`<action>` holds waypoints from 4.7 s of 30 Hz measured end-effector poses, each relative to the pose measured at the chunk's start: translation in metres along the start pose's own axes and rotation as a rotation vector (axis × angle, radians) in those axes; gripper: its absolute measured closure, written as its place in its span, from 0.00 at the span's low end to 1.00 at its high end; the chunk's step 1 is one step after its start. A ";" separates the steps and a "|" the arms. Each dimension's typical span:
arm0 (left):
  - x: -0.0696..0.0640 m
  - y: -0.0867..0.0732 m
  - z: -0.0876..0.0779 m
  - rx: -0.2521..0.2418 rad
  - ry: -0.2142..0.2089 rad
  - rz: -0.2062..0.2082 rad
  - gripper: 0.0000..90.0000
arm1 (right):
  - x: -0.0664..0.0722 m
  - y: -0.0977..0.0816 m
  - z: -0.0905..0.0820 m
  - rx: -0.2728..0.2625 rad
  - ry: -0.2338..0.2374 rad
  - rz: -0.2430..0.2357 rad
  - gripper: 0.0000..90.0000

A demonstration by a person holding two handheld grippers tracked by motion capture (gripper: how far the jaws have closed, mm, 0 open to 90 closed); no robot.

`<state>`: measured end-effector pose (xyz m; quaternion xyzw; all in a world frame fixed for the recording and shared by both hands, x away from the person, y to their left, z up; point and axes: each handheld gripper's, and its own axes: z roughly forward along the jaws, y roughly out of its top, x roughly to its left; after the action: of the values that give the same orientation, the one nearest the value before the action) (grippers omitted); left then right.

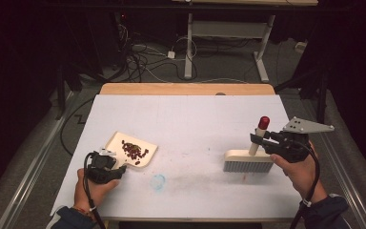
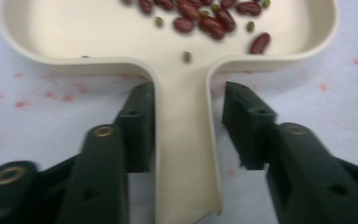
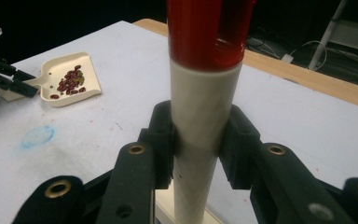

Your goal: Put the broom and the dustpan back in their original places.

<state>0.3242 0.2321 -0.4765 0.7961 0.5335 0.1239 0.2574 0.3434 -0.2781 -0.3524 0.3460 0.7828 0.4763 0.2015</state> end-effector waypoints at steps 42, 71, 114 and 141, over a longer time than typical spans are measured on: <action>-0.051 -0.009 -0.031 -0.381 -0.010 0.338 0.22 | -0.044 0.021 0.081 0.009 -0.300 0.059 0.53; -0.065 -0.010 -0.017 -0.370 -0.013 0.418 0.21 | 0.007 -0.007 0.024 -0.112 -0.191 -0.161 0.35; -0.057 -0.011 -0.015 -0.383 0.011 0.426 0.21 | 0.018 -0.083 0.010 -0.075 -0.217 -0.194 0.28; -0.057 -0.015 -0.018 -0.382 0.034 0.440 0.21 | 0.031 -0.106 0.001 -0.047 -0.209 -0.228 0.28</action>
<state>0.2811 0.1898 -0.4650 0.8275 0.3194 0.2883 0.3607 0.2856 -0.2875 -0.4466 0.2979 0.7805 0.4298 0.3426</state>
